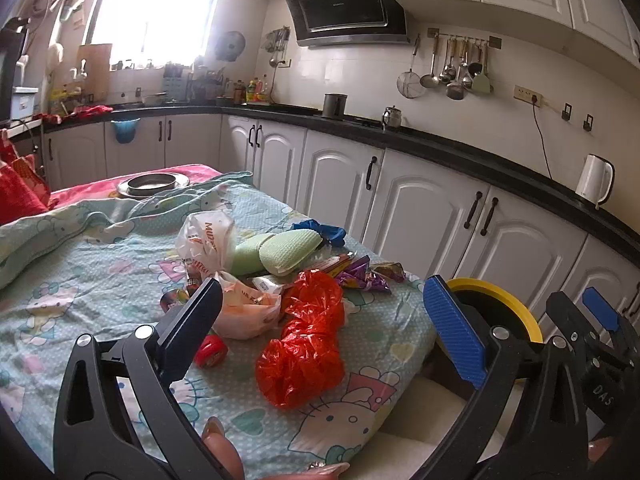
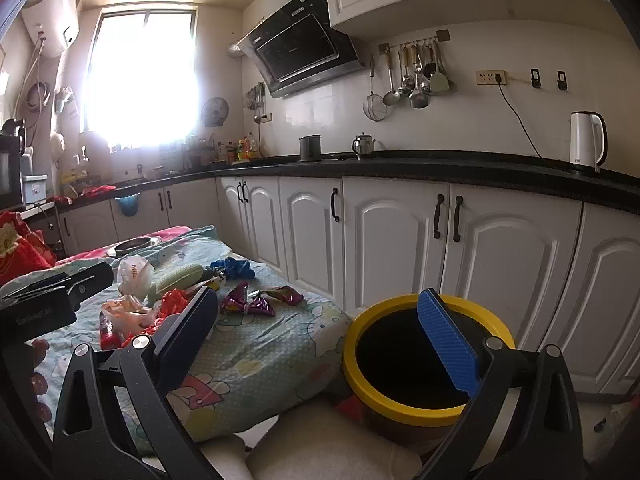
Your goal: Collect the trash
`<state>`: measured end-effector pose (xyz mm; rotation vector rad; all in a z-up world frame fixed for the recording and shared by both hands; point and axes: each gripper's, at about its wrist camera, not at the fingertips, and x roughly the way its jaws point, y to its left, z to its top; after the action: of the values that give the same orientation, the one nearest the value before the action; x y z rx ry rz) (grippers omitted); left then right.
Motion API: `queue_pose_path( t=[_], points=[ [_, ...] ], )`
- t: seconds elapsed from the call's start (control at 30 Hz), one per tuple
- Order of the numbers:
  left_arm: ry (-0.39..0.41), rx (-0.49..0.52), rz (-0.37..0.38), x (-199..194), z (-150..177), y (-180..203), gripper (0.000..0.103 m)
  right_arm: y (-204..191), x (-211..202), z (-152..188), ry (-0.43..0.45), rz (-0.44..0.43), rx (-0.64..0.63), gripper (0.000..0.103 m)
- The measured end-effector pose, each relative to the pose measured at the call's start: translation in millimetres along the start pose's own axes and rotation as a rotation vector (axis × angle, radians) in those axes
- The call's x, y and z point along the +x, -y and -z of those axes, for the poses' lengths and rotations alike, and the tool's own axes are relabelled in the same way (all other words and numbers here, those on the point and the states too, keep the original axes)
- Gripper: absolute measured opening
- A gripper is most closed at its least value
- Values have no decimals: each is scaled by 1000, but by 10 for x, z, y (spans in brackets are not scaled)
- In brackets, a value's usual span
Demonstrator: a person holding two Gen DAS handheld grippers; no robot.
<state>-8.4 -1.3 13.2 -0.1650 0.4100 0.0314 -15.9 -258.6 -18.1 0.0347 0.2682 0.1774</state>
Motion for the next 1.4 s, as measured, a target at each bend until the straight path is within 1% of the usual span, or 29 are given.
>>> queue_pose_path(
  t=[1.1,1.3,1.4],
  points=[
    [9,13,-3,18,23,-43,92,-16,13,5,-5,-1,-5,97],
    [2,3,-11,49,36,-92,92,-54,21,15,-5,-12,-18,97],
    [-4,-17,-13,74,41,-153,92,-89,27,15,-10,-38,-30,97]
  ],
)
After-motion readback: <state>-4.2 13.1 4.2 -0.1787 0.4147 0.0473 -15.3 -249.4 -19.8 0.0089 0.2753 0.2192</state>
